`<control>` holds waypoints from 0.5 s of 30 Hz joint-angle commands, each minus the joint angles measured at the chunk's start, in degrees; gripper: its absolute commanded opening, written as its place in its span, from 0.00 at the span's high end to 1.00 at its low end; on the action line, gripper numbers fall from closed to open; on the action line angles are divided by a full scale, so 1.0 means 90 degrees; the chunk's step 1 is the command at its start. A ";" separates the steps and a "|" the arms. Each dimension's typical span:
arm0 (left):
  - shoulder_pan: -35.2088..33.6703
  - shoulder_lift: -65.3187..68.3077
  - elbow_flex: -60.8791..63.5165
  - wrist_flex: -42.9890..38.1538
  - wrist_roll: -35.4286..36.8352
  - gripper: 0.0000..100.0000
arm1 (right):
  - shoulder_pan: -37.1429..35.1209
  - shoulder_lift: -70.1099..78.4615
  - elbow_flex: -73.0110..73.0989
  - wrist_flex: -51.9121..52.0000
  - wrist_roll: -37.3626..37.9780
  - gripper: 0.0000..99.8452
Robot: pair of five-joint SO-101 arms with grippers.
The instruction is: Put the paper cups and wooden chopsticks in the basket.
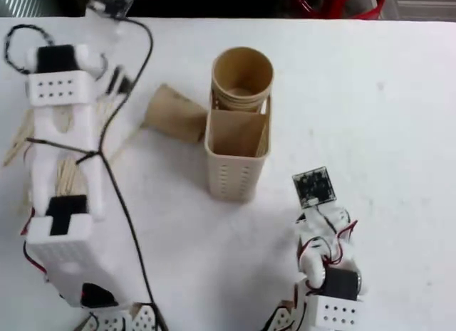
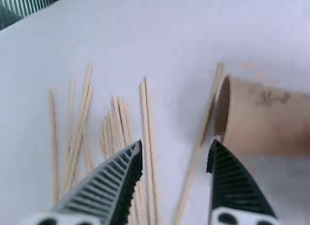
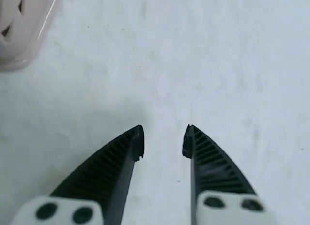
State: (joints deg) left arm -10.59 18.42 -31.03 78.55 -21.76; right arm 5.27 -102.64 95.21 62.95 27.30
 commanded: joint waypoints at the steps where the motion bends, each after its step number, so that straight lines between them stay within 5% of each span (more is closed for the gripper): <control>1: 0.0601 0.0015 -0.0010 -0.0694 0.0762 0.77 | 0.0005 -0.0054 -0.0020 -0.0132 -0.0068 0.86; 8: 0.1001 0.1284 -0.0059 -0.1319 0.0781 0.77 | 0.0005 -0.0054 -0.0020 -0.0132 -0.0059 0.86; 15: 0.0308 0.1880 -0.0049 -0.1133 0.0694 0.77 | 0.0005 -0.0054 -0.0020 -0.0132 -0.0059 0.86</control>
State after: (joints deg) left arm -4.00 35.21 -30.77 67.56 -15.25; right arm 5.19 -102.64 95.21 62.95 27.30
